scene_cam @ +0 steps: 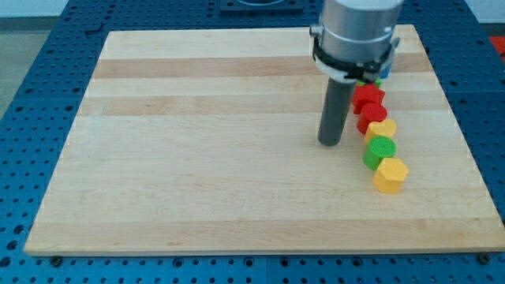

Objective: Nudge the blue triangle right a bit

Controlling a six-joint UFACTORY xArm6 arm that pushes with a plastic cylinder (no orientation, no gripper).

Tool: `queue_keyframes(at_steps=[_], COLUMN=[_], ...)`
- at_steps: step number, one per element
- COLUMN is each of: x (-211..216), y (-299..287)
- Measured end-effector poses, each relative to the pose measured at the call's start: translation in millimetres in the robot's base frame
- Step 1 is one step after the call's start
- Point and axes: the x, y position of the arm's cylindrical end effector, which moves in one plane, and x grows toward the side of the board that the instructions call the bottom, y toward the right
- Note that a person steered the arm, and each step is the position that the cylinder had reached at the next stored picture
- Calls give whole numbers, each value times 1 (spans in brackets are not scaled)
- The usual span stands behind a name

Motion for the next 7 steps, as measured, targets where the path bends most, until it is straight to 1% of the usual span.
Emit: queue_keyframes(at_steps=[2, 3, 4, 5, 7], x=[-7, -25, -29, -37, -54], y=[7, 39, 49, 43, -30])
